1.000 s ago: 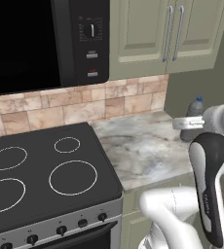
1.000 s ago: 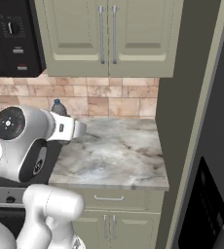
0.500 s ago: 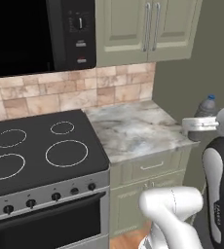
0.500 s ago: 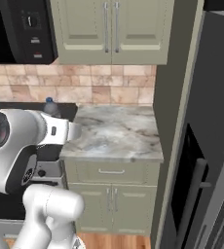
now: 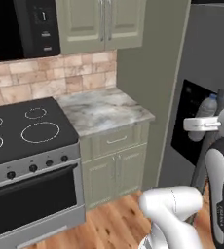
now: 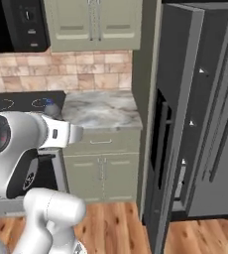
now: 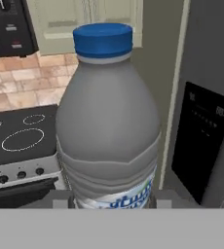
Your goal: Take the bottled waters from the counter and place them in the freezer to freeze. Close the freezer door after placing the bottles.
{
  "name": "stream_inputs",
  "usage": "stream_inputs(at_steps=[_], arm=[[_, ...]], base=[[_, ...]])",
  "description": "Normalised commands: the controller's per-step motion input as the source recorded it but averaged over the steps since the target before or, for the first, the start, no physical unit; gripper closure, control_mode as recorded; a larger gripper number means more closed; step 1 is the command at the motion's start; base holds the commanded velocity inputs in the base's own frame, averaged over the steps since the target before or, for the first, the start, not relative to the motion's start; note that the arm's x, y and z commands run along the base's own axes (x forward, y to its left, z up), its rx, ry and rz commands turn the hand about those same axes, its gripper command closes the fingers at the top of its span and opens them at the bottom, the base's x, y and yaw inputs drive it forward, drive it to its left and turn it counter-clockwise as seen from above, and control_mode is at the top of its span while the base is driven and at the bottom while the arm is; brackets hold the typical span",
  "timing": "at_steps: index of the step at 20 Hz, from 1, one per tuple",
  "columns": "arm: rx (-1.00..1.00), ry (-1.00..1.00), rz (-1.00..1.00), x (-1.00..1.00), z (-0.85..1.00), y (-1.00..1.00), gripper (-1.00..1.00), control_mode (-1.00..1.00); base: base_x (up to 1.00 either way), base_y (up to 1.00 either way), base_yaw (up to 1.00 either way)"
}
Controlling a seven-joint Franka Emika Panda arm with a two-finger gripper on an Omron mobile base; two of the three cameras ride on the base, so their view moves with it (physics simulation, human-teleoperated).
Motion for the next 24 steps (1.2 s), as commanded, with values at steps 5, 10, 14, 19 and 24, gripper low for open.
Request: stream_inputs(at_steps=[5,10,14,19,24], arm=[[0.0,0.0,0.0,0.0,0.0,0.0,1.0,1.0],[0.0,0.0,0.0,0.0,0.0,0.0,1.0,1.0],[0.0,0.0,0.0,0.0,0.0,0.0,1.0,1.0],[0.0,0.0,0.0,0.0,0.0,0.0,1.0,1.0],[0.0,0.0,0.0,0.0,0.0,0.0,1.0,1.0]], base=[[-0.38,-0.23,-0.7],[-0.13,-0.17,-0.79],[-0.11,-0.29,-0.76],[0.04,-0.6,-0.69],[0.44,-0.98,-0.36]])
